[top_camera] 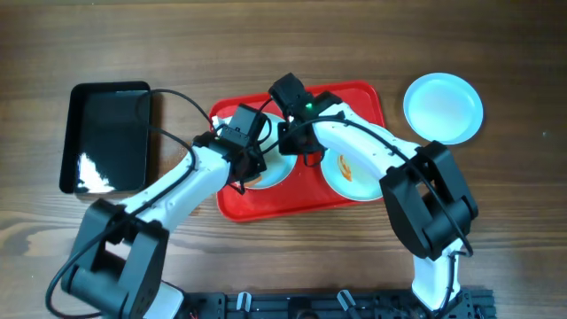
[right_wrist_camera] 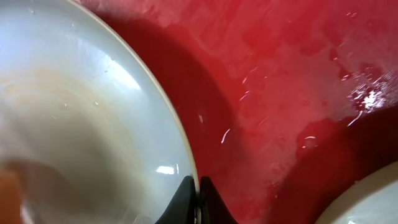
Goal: Clean dirty plates on tray and stack at the side
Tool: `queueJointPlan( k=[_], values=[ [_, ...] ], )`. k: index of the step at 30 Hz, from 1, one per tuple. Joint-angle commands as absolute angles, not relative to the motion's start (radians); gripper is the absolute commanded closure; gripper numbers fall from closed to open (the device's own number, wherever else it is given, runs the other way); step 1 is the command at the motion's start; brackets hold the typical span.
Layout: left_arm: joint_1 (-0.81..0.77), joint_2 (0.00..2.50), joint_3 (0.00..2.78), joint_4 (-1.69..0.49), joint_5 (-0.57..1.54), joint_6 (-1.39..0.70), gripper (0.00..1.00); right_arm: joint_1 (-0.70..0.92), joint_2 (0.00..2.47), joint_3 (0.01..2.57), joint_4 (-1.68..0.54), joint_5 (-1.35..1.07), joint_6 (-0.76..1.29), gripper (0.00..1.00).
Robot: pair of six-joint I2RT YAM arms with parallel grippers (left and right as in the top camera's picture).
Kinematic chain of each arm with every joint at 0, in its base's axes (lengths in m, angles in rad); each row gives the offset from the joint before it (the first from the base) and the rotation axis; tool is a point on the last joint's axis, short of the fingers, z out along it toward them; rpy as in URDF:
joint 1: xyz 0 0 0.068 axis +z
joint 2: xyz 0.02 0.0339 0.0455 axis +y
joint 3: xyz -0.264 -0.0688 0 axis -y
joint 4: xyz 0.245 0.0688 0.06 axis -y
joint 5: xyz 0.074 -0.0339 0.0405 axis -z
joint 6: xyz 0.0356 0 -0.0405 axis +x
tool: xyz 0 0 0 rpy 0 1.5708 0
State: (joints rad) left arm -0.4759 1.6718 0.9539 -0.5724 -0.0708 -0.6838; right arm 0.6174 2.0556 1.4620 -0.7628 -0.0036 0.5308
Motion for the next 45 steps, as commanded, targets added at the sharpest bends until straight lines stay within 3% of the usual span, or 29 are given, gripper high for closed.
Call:
queueJointPlan(
  k=[1,15,25,35,40,45],
  values=[
    [-0.474,1.722,0.961,-0.521,-0.002,-0.693,0.96,0.612,2.075,1.462,-0.760,-0.005,0.524,0.96],
    [-0.486,1.856,0.961,-0.499,0.000,-0.693,0.96,0.609,2.076,1.348,-0.662,-0.027,0.527,0.96],
    [-0.486,1.855,0.962,-0.703,-0.387,-0.685,0.96,0.608,2.076,1.334,-0.651,-0.027,0.527,0.96],
    [-0.486,1.801,0.993,-0.712,-0.569,-0.688,0.96,0.608,2.076,1.334,-0.647,-0.027,0.527,0.96],
    [-0.488,1.756,1.044,-0.694,-0.541,-0.690,0.96,0.608,2.076,1.334,-0.647,-0.027,0.527,0.96],
    [-0.488,1.715,1.060,-0.620,-0.269,-0.689,0.96,0.608,2.076,1.334,-0.641,-0.027,0.543,0.96]
  ],
)
